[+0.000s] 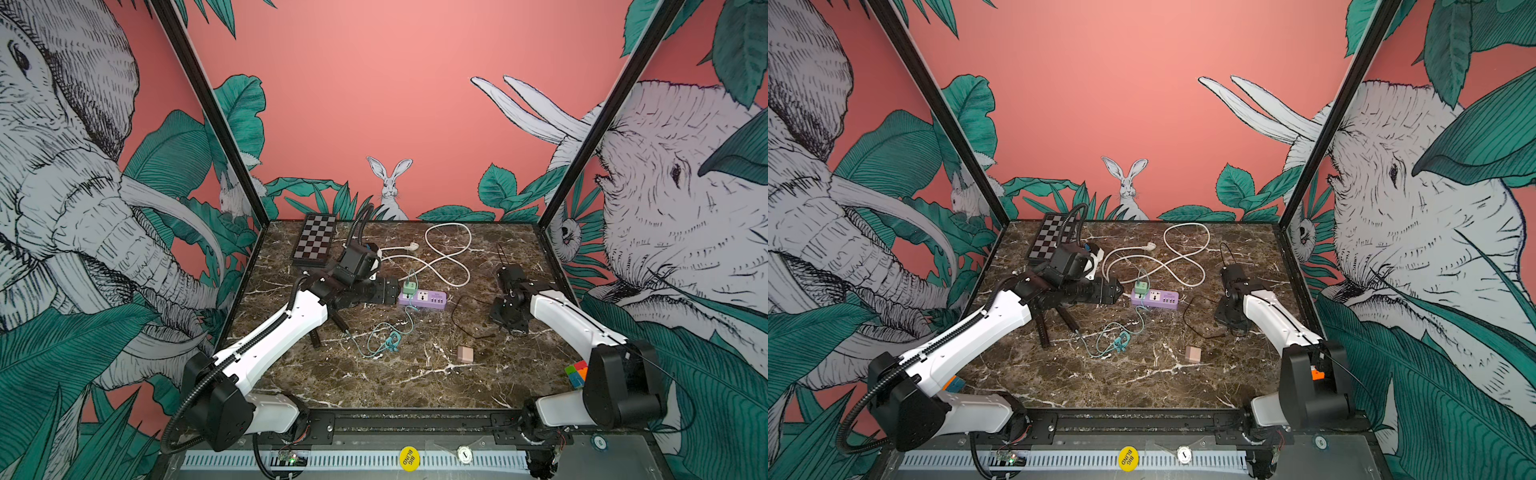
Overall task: Charge the electric toothbrush
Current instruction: Pick up the charging cable from the center of the board.
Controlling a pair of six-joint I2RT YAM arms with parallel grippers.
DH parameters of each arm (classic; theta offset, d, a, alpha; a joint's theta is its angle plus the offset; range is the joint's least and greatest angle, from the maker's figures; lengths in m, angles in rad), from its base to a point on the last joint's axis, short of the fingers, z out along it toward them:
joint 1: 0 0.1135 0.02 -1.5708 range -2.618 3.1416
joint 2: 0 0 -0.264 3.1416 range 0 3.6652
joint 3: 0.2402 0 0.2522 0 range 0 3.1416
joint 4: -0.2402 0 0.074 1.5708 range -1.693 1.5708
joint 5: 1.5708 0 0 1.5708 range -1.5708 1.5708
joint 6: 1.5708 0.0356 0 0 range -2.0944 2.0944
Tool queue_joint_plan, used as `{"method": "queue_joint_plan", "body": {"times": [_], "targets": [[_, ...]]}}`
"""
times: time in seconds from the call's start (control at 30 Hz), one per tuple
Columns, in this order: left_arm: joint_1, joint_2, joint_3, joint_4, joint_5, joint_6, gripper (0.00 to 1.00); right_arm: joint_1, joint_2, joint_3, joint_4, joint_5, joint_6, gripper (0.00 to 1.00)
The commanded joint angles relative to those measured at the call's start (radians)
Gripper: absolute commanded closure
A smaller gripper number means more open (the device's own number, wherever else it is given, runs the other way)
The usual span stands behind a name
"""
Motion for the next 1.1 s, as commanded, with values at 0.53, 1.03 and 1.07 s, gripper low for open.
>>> {"method": "queue_joint_plan", "body": {"times": [0.53,1.03,1.07], "targets": [[-0.535,-0.067,-0.442,1.034,-0.341,0.928,0.12,0.196,-0.283,0.098,0.257,-0.428,0.446,1.00],[-0.539,0.123,-0.375,1.238,-0.397,1.085,0.50,0.261,-0.330,0.081,0.237,-0.423,0.480,1.00],[-0.539,0.128,-0.374,1.245,-0.400,1.090,0.51,0.261,-0.333,0.081,0.238,-0.424,0.483,1.00]]}}
